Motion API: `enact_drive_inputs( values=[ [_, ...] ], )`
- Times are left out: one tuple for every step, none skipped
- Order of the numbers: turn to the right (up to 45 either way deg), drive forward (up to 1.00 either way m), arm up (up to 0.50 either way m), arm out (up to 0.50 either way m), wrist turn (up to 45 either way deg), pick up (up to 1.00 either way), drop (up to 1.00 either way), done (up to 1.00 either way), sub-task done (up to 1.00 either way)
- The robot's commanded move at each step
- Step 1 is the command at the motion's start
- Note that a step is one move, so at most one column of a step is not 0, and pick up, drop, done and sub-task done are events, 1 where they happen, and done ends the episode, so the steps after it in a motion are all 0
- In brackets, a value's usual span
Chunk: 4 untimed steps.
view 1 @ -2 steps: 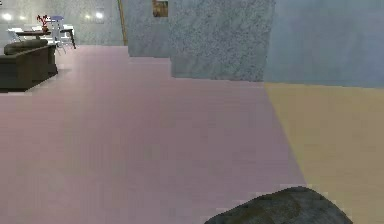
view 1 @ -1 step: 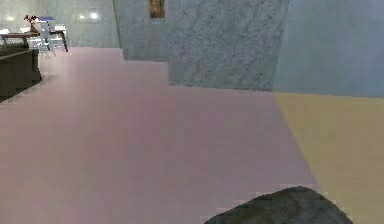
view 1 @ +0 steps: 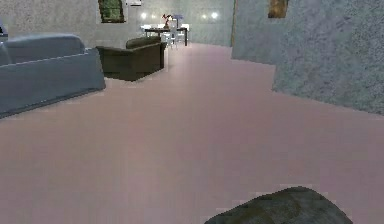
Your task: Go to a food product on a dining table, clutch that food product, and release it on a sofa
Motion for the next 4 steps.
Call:
enact_drive_inputs(
  values=[
    [0.0, 0.5, 0.0, 0.0, 0.0, 0.0, 0.0, 0.0, 0.0],
    [-45.0, 0.0, 0.0, 0.0, 0.0, 0.0, 0.0, 0.0, 0.0],
    [-3.0, 0.0, 0.0, 0.0, 0.0, 0.0, 0.0, 0.0, 0.0],
    [0.0, 1.0, 0.0, 0.0, 0.0, 0.0, 0.0, 0.0, 0.0]
  ],
)
